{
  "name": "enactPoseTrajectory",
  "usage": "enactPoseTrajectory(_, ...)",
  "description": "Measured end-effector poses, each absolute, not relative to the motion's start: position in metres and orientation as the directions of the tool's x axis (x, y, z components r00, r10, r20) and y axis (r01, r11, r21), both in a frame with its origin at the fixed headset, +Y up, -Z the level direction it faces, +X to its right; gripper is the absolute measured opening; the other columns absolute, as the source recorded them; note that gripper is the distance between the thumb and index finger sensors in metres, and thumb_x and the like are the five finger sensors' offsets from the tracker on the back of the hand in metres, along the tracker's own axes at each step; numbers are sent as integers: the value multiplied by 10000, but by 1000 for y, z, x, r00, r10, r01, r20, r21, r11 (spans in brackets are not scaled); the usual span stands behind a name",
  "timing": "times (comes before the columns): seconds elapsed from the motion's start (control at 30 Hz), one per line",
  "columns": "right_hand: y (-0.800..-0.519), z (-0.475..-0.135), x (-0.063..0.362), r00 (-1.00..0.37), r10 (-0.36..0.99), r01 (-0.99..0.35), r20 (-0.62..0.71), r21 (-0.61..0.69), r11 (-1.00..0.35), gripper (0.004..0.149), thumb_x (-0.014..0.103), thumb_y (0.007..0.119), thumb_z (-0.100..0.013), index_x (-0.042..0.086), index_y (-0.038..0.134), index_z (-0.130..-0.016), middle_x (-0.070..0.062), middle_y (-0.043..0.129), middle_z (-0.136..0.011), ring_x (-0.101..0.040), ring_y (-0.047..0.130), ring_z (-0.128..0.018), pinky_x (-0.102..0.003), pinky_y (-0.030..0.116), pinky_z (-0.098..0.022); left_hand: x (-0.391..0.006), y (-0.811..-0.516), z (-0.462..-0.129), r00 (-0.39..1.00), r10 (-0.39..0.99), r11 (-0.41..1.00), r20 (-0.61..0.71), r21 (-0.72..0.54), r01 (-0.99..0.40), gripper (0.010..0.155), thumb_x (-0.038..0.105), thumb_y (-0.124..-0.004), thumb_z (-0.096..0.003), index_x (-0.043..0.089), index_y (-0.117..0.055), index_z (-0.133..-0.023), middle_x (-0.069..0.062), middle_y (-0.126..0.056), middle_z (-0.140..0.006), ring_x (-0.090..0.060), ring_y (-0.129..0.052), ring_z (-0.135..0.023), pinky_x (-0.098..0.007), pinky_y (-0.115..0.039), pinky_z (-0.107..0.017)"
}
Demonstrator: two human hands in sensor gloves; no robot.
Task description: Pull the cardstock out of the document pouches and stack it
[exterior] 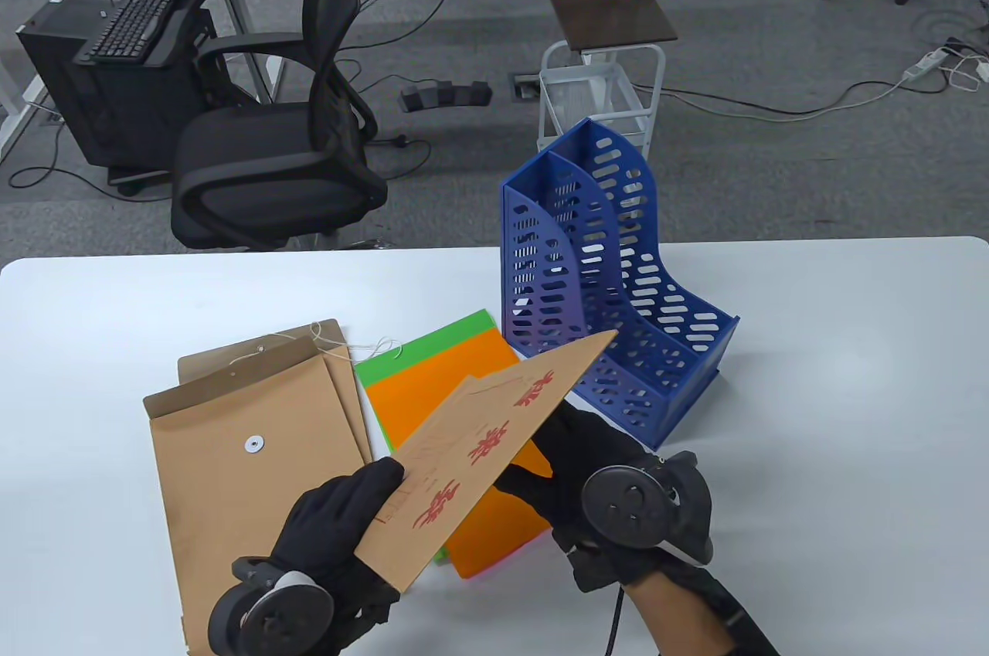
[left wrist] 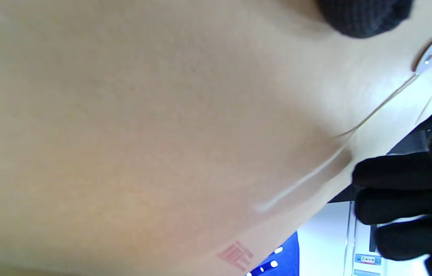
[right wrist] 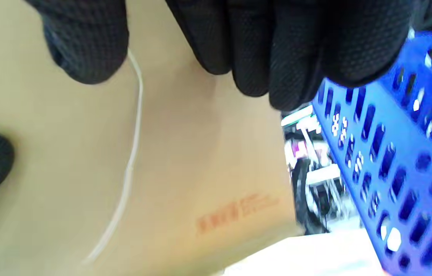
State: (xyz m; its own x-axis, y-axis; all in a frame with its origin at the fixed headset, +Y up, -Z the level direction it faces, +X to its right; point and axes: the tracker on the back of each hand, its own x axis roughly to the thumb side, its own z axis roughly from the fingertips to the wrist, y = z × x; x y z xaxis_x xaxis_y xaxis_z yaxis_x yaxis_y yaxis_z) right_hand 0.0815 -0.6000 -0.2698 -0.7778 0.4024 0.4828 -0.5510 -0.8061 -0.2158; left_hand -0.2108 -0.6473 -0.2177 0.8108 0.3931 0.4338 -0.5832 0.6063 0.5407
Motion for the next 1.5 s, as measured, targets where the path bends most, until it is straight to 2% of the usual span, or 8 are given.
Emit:
enactPoseTrajectory(0.13,-612,-276,75,-652,594,-683,472,-24,-730,756,675,816,-403,159,814,-956,-106,923,-934,-357,976,-725,-535,809,-483,-209,-646,-215,815,369,600,446,556,-576,468,558,-712,-460,401,-866,-874,109,-1029,-836,-130,-1053,-691,-404,-863,-569)
enactPoseTrajectory(0.3,-617,-276,71,-706,576,-662,412,-95,-743,648,619,847,-412,151,900,-857,-95,1017,-796,-311,1049,-586,-492,850,-412,-204,-647,-216,800,366,606,476,530,-593,469,560,-712,-458,404,-867,-872,113,-1027,-839,-128,-1052,-695,-402,-863,-574)
enactPoseTrajectory(0.4,-617,-277,72,-675,615,-699,407,-85,-711,437,416,916,-442,146,945,-785,-40,1083,-637,-243,1083,-427,-435,877,-317,-203,-649,-219,767,423,607,482,477,-635,469,562,-711,-458,407,-867,-873,116,-1028,-840,-126,-1051,-698,-402,-862,-576)
enactPoseTrajectory(0.6,-622,-279,75,-653,658,-728,376,-70,-682,513,557,947,-362,161,999,-682,-5,1100,-510,-211,1071,-329,-416,875,-274,-201,-650,-218,749,444,597,492,461,-657,467,561,-715,-459,403,-870,-871,115,-1029,-838,-127,-1052,-697,-402,-862,-577)
enactPoseTrajectory(0.7,-622,-279,73,-665,648,-718,372,-80,-691,404,461,979,-374,157,1016,-637,6,1100,-453,-196,1064,-283,-410,876,-251,-199,-649,-218,749,439,598,496,461,-656,467,562,-716,-458,406,-870,-870,115,-1030,-837,-126,-1052,-697,-402,-863,-575)
enactPoseTrajectory(0.83,-621,-280,74,-616,667,-741,419,-23,-671,371,362,978,-398,146,986,-700,-23,1081,-514,-205,1053,-331,-412,869,-283,-202,-652,-222,712,508,587,485,411,-698,464,563,-719,-460,403,-877,-866,113,-1044,-818,-123,-1065,-671,-391,-875,-558)
enactPoseTrajectory(1.07,-616,-282,76,-457,728,-790,511,142,-596,367,254,871,-482,204,909,-844,-39,1042,-630,-254,1031,-398,-435,848,-325,-211,-679,-247,319,906,327,278,20,-945,468,538,-732,-477,336,-898,-865,59,-1072,-770,-142,-1106,-580,-374,-910,-492)
enactPoseTrajectory(1.5,-610,-287,88,-233,840,-869,489,283,-406,404,230,815,-505,213,850,-907,-43,1039,-648,-259,1039,-404,-442,853,-325,-204,-703,-259,218,974,225,56,-209,-952,468,536,-726,-492,311,-894,-867,57,-1087,-717,-124,-1127,-517,-344,-936,-441)
